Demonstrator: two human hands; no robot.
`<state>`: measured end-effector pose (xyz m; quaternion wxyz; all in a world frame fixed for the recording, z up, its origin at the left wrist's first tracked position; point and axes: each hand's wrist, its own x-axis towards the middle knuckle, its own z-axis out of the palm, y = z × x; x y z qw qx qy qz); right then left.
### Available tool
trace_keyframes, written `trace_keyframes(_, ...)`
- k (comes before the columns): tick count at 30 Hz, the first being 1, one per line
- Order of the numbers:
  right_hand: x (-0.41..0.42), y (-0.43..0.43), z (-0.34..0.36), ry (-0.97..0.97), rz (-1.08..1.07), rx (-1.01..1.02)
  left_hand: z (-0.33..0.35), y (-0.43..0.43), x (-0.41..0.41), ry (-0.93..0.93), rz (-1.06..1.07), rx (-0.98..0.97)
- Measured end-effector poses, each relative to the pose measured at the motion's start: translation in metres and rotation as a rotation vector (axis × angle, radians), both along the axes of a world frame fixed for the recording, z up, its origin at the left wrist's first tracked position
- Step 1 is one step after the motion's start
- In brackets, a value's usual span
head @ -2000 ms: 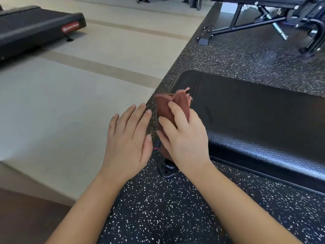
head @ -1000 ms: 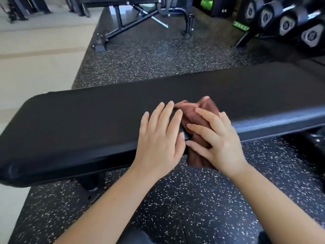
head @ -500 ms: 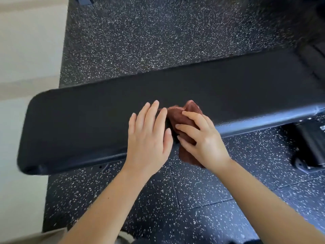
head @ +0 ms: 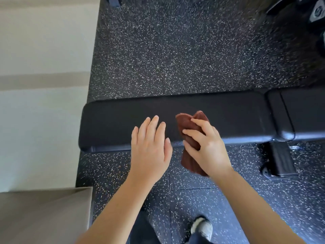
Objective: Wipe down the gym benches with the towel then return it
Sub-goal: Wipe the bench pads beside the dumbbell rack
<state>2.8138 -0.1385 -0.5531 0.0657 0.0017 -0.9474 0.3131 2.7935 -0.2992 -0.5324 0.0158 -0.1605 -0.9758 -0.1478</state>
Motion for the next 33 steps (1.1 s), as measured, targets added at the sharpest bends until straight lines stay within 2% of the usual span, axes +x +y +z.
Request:
trace_keyframes(8, 0.003, -0.031, 0.102, -0.033, -0.001, -0.005, 0.087, -0.029, 0.018, 0.0, 0.064, -0.004)
trace_keyframes(18, 0.0, -0.112, 0.191, -0.044, -0.02, 0.001, 0.166, -0.119, 0.018, 0.053, 0.112, 0.0)
trace_keyframes(26, -0.014, -0.193, 0.243, 0.0, -0.028, 0.03, 0.21, -0.199, -0.001, 0.134, 0.071, -0.003)
trace_keyframes(33, -0.036, -0.226, 0.262, 0.02, -0.058, 0.038, 0.228, -0.237, -0.026, 0.19, 0.081, -0.016)
